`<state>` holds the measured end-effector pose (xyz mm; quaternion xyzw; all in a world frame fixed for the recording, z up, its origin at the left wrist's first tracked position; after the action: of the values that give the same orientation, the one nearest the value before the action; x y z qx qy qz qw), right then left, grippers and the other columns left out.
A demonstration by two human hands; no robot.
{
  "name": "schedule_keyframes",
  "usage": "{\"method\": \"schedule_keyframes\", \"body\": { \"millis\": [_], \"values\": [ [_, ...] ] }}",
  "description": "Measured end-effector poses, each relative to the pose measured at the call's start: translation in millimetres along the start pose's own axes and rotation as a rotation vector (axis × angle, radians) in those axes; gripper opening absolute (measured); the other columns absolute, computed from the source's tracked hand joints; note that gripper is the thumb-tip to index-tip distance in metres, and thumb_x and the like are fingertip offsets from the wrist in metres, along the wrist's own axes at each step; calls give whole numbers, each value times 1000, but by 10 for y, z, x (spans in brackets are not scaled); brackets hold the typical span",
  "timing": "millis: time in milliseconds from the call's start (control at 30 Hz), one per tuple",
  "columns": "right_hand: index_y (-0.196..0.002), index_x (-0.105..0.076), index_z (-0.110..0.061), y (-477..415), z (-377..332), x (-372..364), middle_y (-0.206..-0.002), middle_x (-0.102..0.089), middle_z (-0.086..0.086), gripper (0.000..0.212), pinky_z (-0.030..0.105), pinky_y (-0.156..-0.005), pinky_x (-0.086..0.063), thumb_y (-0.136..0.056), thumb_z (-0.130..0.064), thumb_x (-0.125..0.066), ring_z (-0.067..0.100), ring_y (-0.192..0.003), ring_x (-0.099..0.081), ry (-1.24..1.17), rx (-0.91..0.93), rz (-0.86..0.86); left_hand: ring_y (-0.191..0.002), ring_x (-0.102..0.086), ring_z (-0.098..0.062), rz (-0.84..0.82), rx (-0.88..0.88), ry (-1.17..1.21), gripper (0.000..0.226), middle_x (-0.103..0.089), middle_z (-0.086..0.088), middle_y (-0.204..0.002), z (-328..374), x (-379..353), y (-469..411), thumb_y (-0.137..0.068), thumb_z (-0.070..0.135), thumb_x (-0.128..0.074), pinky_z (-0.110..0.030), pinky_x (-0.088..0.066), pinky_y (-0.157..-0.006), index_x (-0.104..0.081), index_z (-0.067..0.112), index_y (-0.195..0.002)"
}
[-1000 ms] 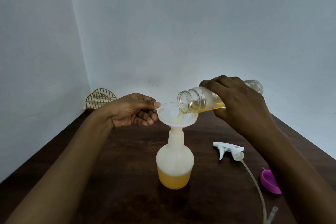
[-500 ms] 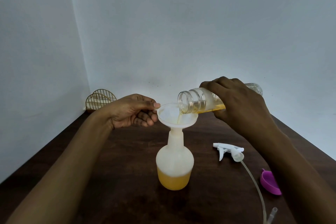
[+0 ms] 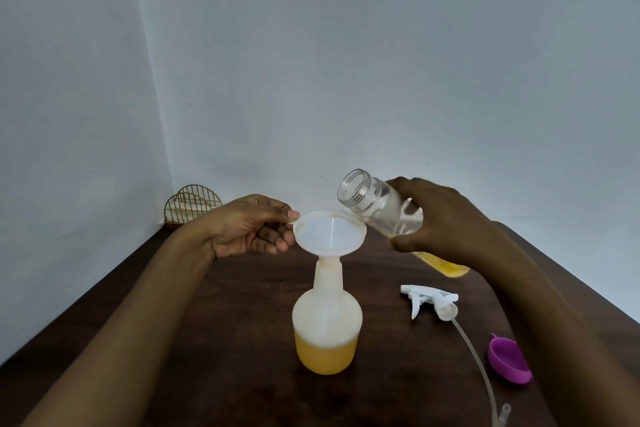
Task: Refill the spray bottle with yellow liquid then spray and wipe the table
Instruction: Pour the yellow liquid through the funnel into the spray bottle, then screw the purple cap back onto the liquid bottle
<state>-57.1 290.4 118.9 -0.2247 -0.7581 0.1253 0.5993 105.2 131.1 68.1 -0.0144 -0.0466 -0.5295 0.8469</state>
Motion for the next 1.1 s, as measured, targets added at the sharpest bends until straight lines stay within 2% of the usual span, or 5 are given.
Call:
{"method": "schedule_keyframes", "body": {
  "millis": [133, 300, 700, 933, 1100],
  "values": [
    [-87, -48, -39, 5, 43, -49, -90, -60, -15, 42, 27, -70, -47, -61, -31, -81, 9, -87, -59, -173, -41, -109, -47, -65, -12, -7, 9, -8, 43, -68, -10, -62, -5, -21, 13, -45, 41, -90, -19, -53, -43, -72, 8, -66],
    [-98, -57, -32, 32, 110, -137, -97, -64, -13, 47, 26, -75, -49, -59, -38, -84, 3, -83, -61, -300, -113, -179, -47, -65, -14, 26, 18, 3, 49, -67, -11, -63, -11, -34, 39, -39, 42, -91, -20, -53, -43, -72, 7, -68],
    [-108, -55, -27, 246, 87, -62, -99, -68, -3, 51, 34, -80, -54, -66, -27, -83, 11, -95, -64, -676, -211, -124, -48, -64, -12, 128, 97, -71, 24, -68, -8, -65, 98, -82, 144, -86, 28, -58, -19, -52, -44, -61, 5, -84],
    [-111, -55, -26, 396, 19, 159, -98, -65, -8, 52, 26, -73, -52, -66, -28, -83, 8, -97, -61, -686, -206, 13, -51, -65, -11, 158, 143, -176, 27, -70, -6, -68, 164, -117, 209, -88, 34, -58, -19, -51, -45, -62, 8, -81],
    [-105, -57, -30, 510, -104, 249, -101, -64, -13, 51, 41, -90, -51, -62, -35, -84, 7, -103, -58, -654, -190, 46, -51, -65, -11, 190, 167, -233, 40, -71, -6, -69, 202, -150, 297, -71, 48, -65, -19, -51, -44, -63, 9, -81]
  ]
}}
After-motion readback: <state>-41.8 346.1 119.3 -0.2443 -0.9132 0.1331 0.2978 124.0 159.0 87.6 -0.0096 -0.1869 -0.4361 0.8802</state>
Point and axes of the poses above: each hand's wrist, its own y-axis away from the middle knuckle, its own x-axis out of the back of the hand, z = x × y, the point moved 7 cm from there along -y, towards the middle knuckle
